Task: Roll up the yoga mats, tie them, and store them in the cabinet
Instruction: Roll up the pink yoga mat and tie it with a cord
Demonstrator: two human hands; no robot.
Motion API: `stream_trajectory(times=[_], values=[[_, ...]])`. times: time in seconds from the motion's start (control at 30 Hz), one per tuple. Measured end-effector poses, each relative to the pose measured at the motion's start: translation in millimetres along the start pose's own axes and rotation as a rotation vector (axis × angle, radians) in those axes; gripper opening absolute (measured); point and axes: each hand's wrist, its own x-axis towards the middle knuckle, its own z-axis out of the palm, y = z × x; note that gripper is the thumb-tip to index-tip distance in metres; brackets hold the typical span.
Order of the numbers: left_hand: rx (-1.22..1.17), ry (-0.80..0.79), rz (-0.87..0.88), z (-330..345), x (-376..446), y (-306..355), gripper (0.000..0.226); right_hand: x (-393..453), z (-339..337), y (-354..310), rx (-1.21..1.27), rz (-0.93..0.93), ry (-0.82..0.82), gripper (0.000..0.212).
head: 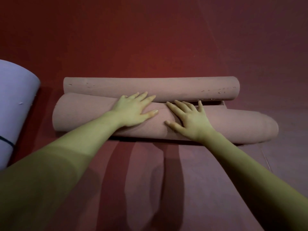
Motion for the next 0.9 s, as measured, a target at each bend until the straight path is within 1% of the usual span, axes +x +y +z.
stream_trajectory(times=[0.07, 0.13, 0.23, 0.33, 0.43, 0.57, 0.73, 0.9], values=[[0.002, -0.004, 0.041, -0.2, -1.9, -3.5, 0.076, -0.4, -7.2, 2.7, -0.085, -0.033, -0.136, 0.108], [0.068, -0.012, 0.105, 3.2, -10.0, -4.9, 0.096, -0.3, -10.3, 1.9, -0.150, -0.047, -0.198, 0.125], [0.203, -0.040, 0.134, 6.3, -16.2, -4.7, 0.120, 0.2, -11.7, 0.9, -0.140, -0.027, -0.192, 0.132], [0.240, -0.054, 0.110, 3.3, -14.2, -2.6, 0.132, 3.7, -15.5, -0.4, -0.098, -0.001, -0.191, 0.131], [0.258, -0.076, 0.112, 1.9, -14.6, -1.0, 0.133, 1.2, -16.3, -2.1, -0.090, -0.004, -0.160, 0.126], [0.249, -0.032, 0.126, 4.4, -21.6, 1.6, 0.124, -5.6, -15.4, -5.5, -0.092, -0.018, -0.118, 0.118], [0.240, 0.002, 0.136, 15.0, -46.7, 14.9, 0.118, -30.2, -13.5, -9.9, -0.089, -0.028, -0.143, 0.117], [0.206, 0.001, 0.158, 25.0, -84.3, 33.3, 0.115, -68.6, -5.6, -21.5, -0.072, -0.051, -0.144, 0.115]])
